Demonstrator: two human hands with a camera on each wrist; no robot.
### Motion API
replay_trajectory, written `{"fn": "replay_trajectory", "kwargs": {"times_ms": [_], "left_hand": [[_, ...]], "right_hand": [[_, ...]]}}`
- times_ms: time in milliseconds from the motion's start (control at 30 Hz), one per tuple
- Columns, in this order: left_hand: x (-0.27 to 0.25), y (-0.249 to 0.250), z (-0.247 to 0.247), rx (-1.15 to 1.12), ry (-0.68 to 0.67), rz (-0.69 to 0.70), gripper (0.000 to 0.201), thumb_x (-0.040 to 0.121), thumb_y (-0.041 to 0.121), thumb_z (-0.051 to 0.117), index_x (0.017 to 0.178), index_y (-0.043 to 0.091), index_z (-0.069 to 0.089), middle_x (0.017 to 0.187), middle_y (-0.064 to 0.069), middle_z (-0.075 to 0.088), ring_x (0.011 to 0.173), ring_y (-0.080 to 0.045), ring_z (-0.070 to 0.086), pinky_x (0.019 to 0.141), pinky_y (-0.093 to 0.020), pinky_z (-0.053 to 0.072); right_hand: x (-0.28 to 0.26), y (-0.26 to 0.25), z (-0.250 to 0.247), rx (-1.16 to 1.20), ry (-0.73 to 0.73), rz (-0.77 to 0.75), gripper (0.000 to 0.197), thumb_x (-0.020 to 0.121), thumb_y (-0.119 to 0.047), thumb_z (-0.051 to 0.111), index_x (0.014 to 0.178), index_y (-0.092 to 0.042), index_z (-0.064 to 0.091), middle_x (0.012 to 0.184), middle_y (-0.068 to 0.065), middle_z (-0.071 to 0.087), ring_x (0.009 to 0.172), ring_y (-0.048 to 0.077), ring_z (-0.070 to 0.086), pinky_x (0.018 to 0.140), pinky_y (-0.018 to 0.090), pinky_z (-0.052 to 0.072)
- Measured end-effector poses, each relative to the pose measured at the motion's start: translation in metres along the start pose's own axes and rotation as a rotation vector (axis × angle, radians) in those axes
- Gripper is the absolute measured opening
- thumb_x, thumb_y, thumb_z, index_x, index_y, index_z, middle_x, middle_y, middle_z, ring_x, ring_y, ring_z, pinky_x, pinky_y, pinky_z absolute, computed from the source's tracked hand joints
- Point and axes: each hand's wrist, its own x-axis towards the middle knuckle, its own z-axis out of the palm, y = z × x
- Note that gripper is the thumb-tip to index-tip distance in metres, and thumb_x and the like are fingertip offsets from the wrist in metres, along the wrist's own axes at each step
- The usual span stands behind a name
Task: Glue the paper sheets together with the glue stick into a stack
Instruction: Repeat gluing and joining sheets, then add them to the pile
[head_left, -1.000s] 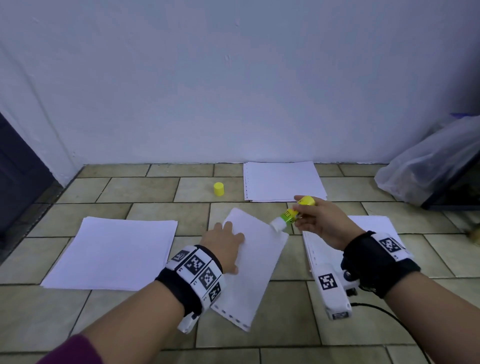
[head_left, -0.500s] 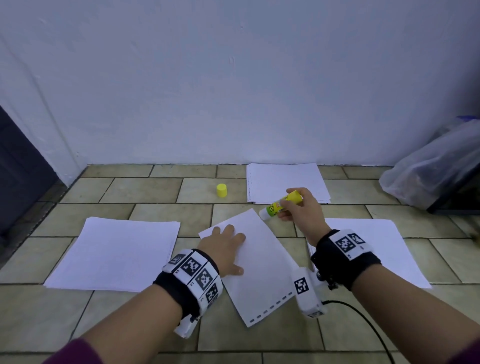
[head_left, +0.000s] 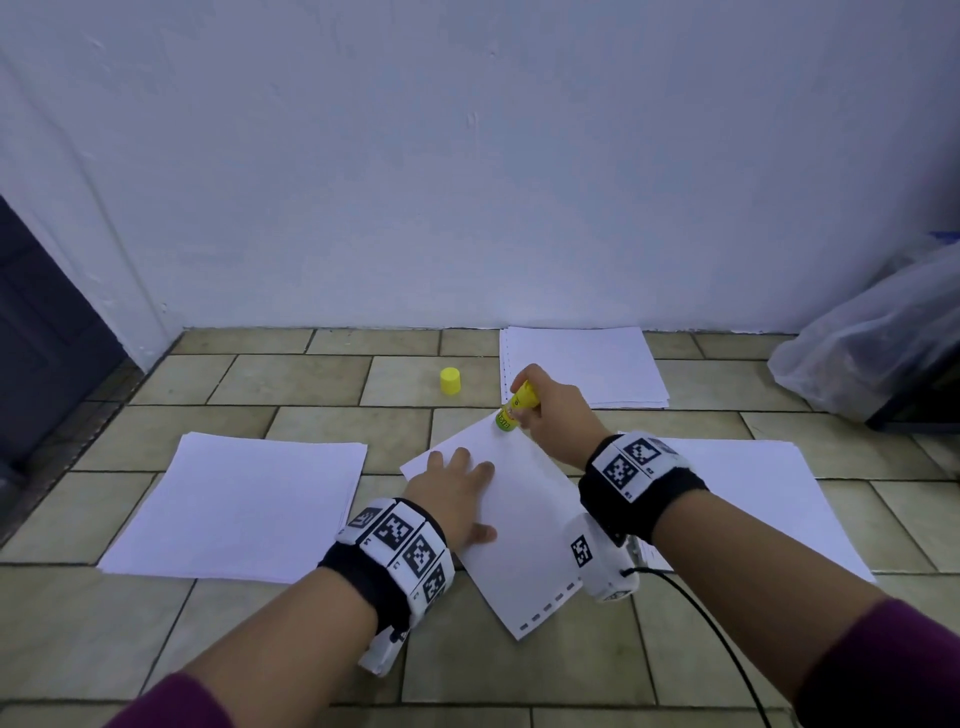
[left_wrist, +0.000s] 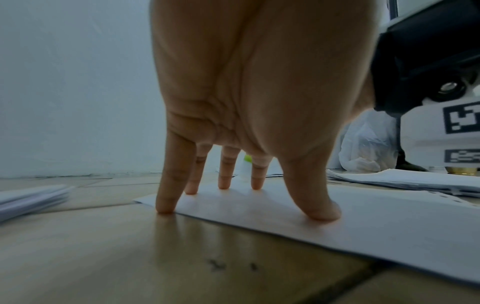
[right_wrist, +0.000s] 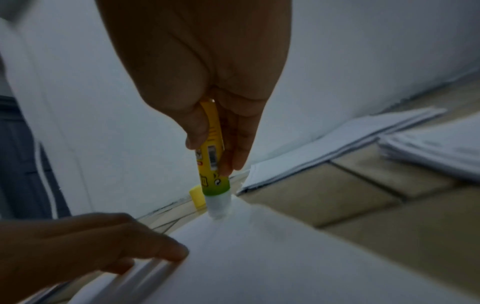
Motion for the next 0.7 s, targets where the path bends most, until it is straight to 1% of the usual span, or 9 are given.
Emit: {"fn": "replay_trajectory", "kwargs": {"times_ms": [67, 167, 233, 300, 367, 433, 533, 633, 700], "left_hand": [[0.000, 0.000, 0.000, 0.005, -0.006, 0.002, 0.071, 0.089, 0.049, 0.058, 0.145, 0.023, 0.023, 0.148, -0.006, 0.023, 0.133, -0.030, 0.023, 0.098, -0.044, 0.043], [0.000, 0.000, 0.001, 0.012, -0.007, 0.002, 0.071, 0.089, 0.049, 0.057, 0.145, 0.023, 0.022, 0.148, -0.006, 0.022, 0.133, -0.030, 0.023, 0.098, -0.043, 0.043], [0.000, 0.000, 0.000, 0.017, -0.008, 0.001, 0.071, 0.090, 0.049, 0.056, 0.146, 0.023, 0.022, 0.149, -0.006, 0.021, 0.133, -0.030, 0.023, 0.097, -0.042, 0.043], [0.000, 0.000, 0.000, 0.020, -0.008, 0.002, 0.071, 0.090, 0.049, 0.056, 0.147, 0.024, 0.021, 0.149, -0.005, 0.021, 0.134, -0.030, 0.023, 0.096, -0.042, 0.043], [0.000, 0.000, 0.000, 0.025, -0.007, 0.000, 0.071, 0.090, 0.050, 0.056, 0.147, 0.024, 0.021, 0.149, -0.005, 0.021, 0.134, -0.029, 0.024, 0.096, -0.041, 0.043], [-0.002, 0.000, -0.001, 0.034, -0.002, 0.000, 0.071, 0.090, 0.050, 0.055, 0.147, 0.024, 0.021, 0.149, -0.005, 0.022, 0.134, -0.029, 0.025, 0.095, -0.040, 0.042], [-0.002, 0.001, 0.000, 0.048, 0.001, -0.009, 0.070, 0.089, 0.051, 0.055, 0.145, 0.024, 0.022, 0.148, -0.004, 0.024, 0.132, -0.028, 0.027, 0.094, -0.040, 0.040], [-0.002, 0.001, 0.000, 0.070, 0.012, -0.020, 0.070, 0.087, 0.055, 0.055, 0.143, 0.025, 0.026, 0.145, -0.005, 0.027, 0.132, -0.029, 0.028, 0.099, -0.041, 0.035], [-0.003, 0.001, 0.000, 0.096, 0.026, -0.025, 0.073, 0.085, 0.059, 0.055, 0.143, 0.025, 0.027, 0.143, -0.007, 0.028, 0.134, -0.030, 0.024, 0.103, -0.043, 0.031]], "right_hand": [[-0.003, -0.002, -0.008, -0.111, -0.073, -0.038, 0.022, 0.094, -0.006, 0.050, 0.115, -0.009, 0.048, 0.078, 0.000, 0.055, 0.078, 0.023, 0.047, 0.062, 0.028, 0.037], [-0.014, 0.000, -0.020, -0.250, -0.167, -0.046, 0.022, 0.093, -0.006, 0.048, 0.115, -0.011, 0.047, 0.071, -0.007, 0.047, 0.069, 0.017, 0.045, 0.055, 0.027, 0.035], [-0.024, 0.001, -0.029, -0.308, -0.222, -0.032, 0.020, 0.093, -0.007, 0.048, 0.113, -0.013, 0.047, 0.073, -0.007, 0.046, 0.065, 0.012, 0.044, 0.053, 0.024, 0.036], [-0.034, 0.002, -0.038, -0.351, -0.281, -0.008, 0.019, 0.093, -0.011, 0.051, 0.111, -0.015, 0.047, 0.084, 0.000, 0.051, 0.072, 0.018, 0.050, 0.060, 0.027, 0.041], [-0.042, 0.004, -0.047, -0.389, -0.332, 0.015, 0.018, 0.092, -0.014, 0.054, 0.108, -0.017, 0.048, 0.091, 0.003, 0.053, 0.080, 0.022, 0.052, 0.064, 0.028, 0.043], [-0.049, 0.007, -0.054, -0.394, -0.373, 0.031, 0.016, 0.091, -0.015, 0.057, 0.103, -0.021, 0.048, 0.090, 0.001, 0.053, 0.081, 0.020, 0.053, 0.067, 0.026, 0.045], [-0.057, 0.010, -0.059, -0.423, -0.421, 0.046, 0.016, 0.091, -0.017, 0.059, 0.102, -0.023, 0.048, 0.088, 0.001, 0.055, 0.078, 0.020, 0.057, 0.072, 0.032, 0.049], [-0.060, 0.011, -0.063, -0.410, -0.465, 0.051, 0.017, 0.091, -0.018, 0.060, 0.104, -0.023, 0.049, 0.082, -0.002, 0.057, 0.066, 0.012, 0.059, 0.062, 0.022, 0.048], [-0.059, 0.014, -0.067, -0.332, -0.493, 0.074, 0.019, 0.091, -0.015, 0.061, 0.107, -0.021, 0.052, 0.075, -0.005, 0.060, 0.060, 0.009, 0.059, 0.059, 0.018, 0.047]]}}
